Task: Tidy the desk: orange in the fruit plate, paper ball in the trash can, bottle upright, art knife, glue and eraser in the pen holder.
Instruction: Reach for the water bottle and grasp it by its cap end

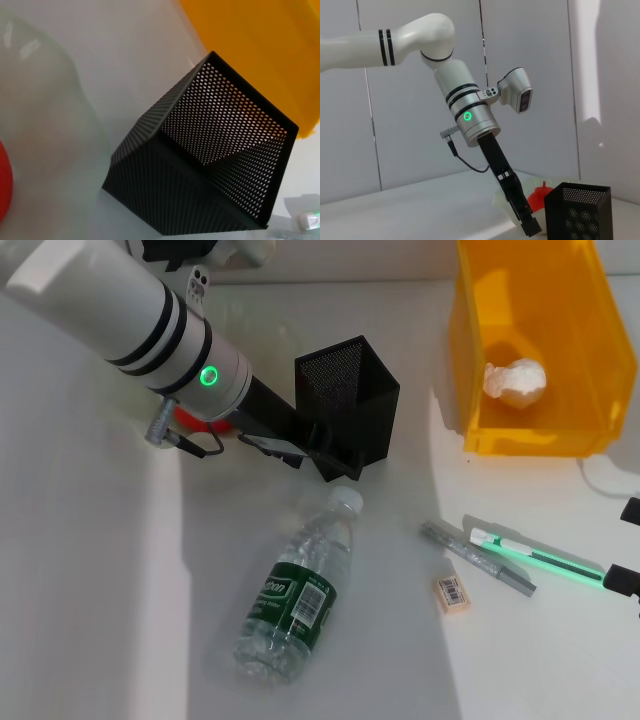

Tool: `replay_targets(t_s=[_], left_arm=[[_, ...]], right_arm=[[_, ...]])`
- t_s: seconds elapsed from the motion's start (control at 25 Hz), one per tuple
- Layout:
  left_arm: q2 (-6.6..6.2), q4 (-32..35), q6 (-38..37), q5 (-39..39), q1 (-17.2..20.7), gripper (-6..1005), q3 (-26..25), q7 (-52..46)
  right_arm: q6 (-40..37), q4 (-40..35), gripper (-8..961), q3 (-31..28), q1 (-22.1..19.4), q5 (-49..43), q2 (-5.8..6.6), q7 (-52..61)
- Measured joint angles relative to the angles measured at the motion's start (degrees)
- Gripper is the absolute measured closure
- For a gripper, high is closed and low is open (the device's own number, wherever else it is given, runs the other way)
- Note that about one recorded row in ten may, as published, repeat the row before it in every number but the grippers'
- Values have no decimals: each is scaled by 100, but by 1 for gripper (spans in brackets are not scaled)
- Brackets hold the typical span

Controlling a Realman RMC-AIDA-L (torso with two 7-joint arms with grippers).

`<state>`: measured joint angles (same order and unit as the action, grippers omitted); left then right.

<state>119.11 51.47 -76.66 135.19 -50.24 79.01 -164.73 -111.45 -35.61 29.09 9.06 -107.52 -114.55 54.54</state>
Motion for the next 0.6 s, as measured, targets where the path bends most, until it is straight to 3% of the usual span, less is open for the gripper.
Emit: replay_targets(t_s=[0.6], left_arm=[[7,-263,579,-294,147,159,600,40]], right_arm=[[75,40,234,0,11,-4,-23,-5]])
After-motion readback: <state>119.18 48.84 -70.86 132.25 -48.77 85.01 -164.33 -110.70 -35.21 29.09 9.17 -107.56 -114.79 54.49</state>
